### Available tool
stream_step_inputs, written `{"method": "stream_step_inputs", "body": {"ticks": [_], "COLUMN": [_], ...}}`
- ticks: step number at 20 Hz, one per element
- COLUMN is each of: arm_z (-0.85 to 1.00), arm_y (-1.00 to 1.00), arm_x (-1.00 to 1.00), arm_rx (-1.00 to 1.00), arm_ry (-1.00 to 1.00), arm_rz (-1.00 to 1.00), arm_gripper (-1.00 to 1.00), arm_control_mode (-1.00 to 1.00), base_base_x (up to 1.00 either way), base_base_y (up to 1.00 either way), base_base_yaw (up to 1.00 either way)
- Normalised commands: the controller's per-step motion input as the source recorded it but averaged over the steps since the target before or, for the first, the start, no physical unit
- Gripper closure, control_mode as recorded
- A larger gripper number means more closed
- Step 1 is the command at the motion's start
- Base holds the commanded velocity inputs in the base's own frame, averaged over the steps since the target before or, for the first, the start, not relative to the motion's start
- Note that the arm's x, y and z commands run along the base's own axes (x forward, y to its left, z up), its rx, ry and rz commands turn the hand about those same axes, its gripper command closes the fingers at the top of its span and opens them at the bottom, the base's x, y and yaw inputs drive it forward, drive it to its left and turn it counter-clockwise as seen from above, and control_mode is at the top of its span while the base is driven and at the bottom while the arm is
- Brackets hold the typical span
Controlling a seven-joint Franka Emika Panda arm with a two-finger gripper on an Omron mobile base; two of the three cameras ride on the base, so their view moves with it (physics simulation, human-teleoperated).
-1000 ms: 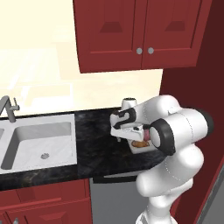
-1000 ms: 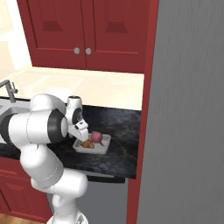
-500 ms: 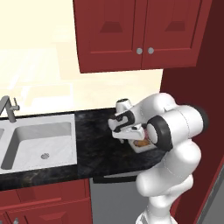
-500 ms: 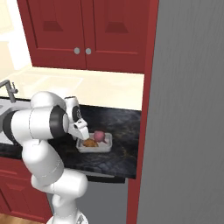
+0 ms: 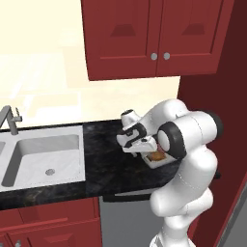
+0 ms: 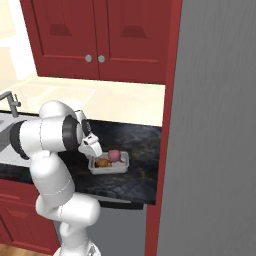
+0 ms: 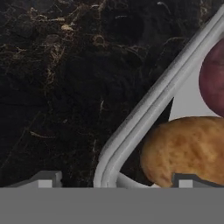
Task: Take the onion and potato out of the freezer and place them in the tupperware container on the counter. Then put the tupperware containing the vegetables back in the freezer.
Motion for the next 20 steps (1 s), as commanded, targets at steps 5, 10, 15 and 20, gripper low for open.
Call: {"method": "stream_step_inputs", "body": {"ticks": [5, 10, 15, 20], "arm_z": [-0.62, -0.52, -0.32, 0.1], "arm_y": [-0.24, -0.57, -0.07, 0.02], "arm_x": [-0.12, -0.72, -0.95, -0.32], "arm_rx": [0.01, 0.21, 0.14, 0.1], "arm_ry": [-0.01, -0.05, -0.13, -0.01], "arm_rz": [0.06, 0.11, 0.12, 0.23], "arm_gripper": [1.0, 1.0, 1.0, 1.0], "arm_control_mode": [-1.0, -1.0, -1.0, -1.0], "base_base_x": [0.0, 0.0, 0.0, 0.0], "base_base_y": [0.0, 0.0, 0.0, 0.0], "base_base_yaw": [0.0, 0.0, 0.0, 0.0]}}
